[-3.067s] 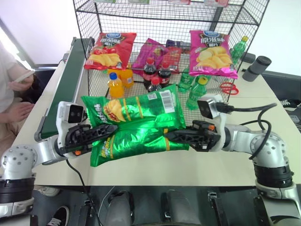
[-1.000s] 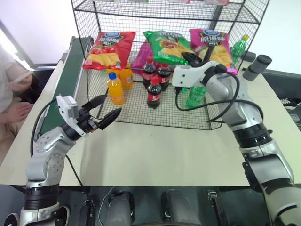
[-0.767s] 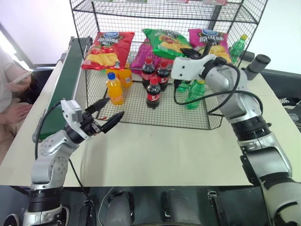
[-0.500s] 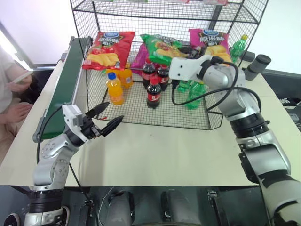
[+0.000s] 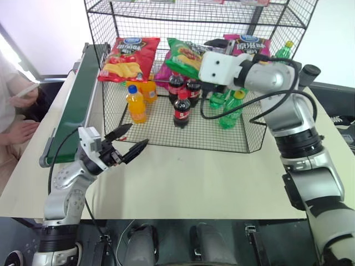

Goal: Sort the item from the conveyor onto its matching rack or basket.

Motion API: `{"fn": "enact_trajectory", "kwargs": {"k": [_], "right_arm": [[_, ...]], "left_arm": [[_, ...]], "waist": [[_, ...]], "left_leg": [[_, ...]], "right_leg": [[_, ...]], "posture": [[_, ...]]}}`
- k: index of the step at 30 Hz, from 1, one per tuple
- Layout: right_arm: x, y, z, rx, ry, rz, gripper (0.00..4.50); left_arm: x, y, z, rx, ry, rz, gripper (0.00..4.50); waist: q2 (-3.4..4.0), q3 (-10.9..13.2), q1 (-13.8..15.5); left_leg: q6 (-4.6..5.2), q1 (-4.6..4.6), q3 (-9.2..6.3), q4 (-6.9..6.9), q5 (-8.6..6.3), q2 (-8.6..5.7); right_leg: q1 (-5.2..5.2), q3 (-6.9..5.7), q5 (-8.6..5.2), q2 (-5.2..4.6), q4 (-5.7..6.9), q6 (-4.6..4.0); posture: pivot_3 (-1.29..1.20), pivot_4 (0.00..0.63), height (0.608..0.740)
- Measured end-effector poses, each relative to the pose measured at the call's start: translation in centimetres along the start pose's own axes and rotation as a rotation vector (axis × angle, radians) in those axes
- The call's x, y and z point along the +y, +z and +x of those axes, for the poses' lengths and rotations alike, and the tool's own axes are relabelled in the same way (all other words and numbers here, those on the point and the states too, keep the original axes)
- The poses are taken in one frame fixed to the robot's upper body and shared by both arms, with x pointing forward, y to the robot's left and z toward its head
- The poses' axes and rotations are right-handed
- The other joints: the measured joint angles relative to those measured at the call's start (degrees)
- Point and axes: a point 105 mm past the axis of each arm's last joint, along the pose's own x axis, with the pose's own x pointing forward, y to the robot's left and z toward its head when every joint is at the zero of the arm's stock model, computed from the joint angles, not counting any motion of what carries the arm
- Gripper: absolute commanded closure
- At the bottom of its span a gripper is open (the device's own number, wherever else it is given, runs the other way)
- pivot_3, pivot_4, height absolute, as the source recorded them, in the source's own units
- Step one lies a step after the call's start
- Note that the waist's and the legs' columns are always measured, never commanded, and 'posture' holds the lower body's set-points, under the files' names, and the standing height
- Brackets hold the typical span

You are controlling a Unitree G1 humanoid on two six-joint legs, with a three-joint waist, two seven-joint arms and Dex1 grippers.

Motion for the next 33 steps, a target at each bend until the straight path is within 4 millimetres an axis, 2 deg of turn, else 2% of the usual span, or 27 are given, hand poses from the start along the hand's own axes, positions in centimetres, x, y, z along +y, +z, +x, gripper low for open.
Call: {"fn": "enact_trajectory", "kwargs": {"k": [3, 7, 13, 16, 17, 20, 25, 29, 33], "right_arm": [[-0.1, -0.2, 0.1, -0.006, -0.014, 0.068, 0.08], [-0.3, -0.1, 0.2, -0.046, -0.022, 0.254, 0.08], [-0.4, -1.6, 0.2, -0.01, -0.045, 0.356, 0.08], [-0.7, -2.5, 0.1, 0.043, -0.076, 0.287, 0.08], [-0.8, -2.8, 0.2, 0.047, -0.091, 0.317, 0.08], [-0.4, -2.3, 0.7, -0.005, -0.091, 0.524, 0.08], [-0.5, -1.2, 0.5, -0.088, -0.048, 0.759, 0.08], [-1.1, -0.2, 0.3, -0.115, -0.049, 0.784, 0.08], [-1.6, -0.7, 0.0, -0.095, -0.071, 0.782, 0.08]], "left_arm": [[-0.1, 0.0, 0.2, -0.001, -0.005, -0.001, 0.0], [-0.1, -0.1, 0.3, 0.003, -0.003, -0.006, 0.0], [-0.2, 0.1, 0.3, -0.001, 0.005, -0.001, 0.0], [-0.4, 0.1, 0.3, 0.0, 0.001, 0.001, 0.0], [-0.5, 0.1, 0.3, 0.003, 0.002, -0.001, 0.0], [-0.7, -0.1, 0.5, 0.009, -0.01, -0.007, 0.0], [-0.8, -0.1, 0.6, 0.012, -0.005, -0.01, 0.0], [-0.8, -0.1, 0.7, 0.012, -0.001, -0.011, 0.0], [-0.9, 0.1, 0.8, 0.009, -0.004, -0.006, 0.0]], "waist": [[0.0, 0.0, 0.0], [0.0, 0.0, -0.05], [0.0, 0.0, -0.01], [0.0, 0.0, 0.01], [0.0, 0.0, -0.01], [0.0, 0.0, -0.23], [0.01, 0.0, 0.0], [0.01, 0.0, 0.03], [0.01, 0.01, 0.06]], "left_leg": [[0.0, 0.0, 0.0, 0.0, 0.0, 0.0], [0.0, 0.0, -0.01, 0.0, 0.0, 0.01], [0.01, 0.0, 0.0, 0.0, -0.01, -0.01], [0.02, 0.0, 0.0, 0.0, -0.01, -0.02], [0.02, 0.0, 0.0, -0.01, -0.01, -0.01], [0.01, 0.0, 0.0, -0.01, -0.01, 0.05], [0.02, -0.01, 0.0, -0.01, -0.01, 0.05], [0.03, -0.01, 0.0, -0.01, -0.02, 0.03], [0.04, -0.02, -0.01, -0.01, -0.03, 0.0]], "right_leg": [[0.0, 0.0, 0.0, 0.0, 0.01, 0.0], [-0.01, 0.0, 0.0, 0.01, 0.01, 0.0], [0.0, 0.0, 0.0, -0.02, 0.0, 0.0], [-0.01, 0.0, 0.0, -0.03, -0.01, 0.0], [0.0, 0.01, 0.0, -0.02, -0.01, 0.0], [-0.02, 0.01, 0.0, 0.03, 0.04, 0.0], [-0.02, 0.0, 0.0, 0.0, 0.01, 0.0], [-0.02, 0.0, 0.0, -0.01, 0.01, 0.0], [-0.02, 0.0, 0.0, -0.02, 0.0, 0.0]], "posture": [[0.0, 0.15, 0.74], [0.0, 0.15, 0.74], [0.0, 0.15, 0.74], [0.0, 0.15, 0.74], [0.0, 0.15, 0.74], [0.0, 0.15, 0.74], [0.0, 0.15, 0.74], [0.0, 0.15, 0.74], [0.0, 0.15, 0.74]]}}
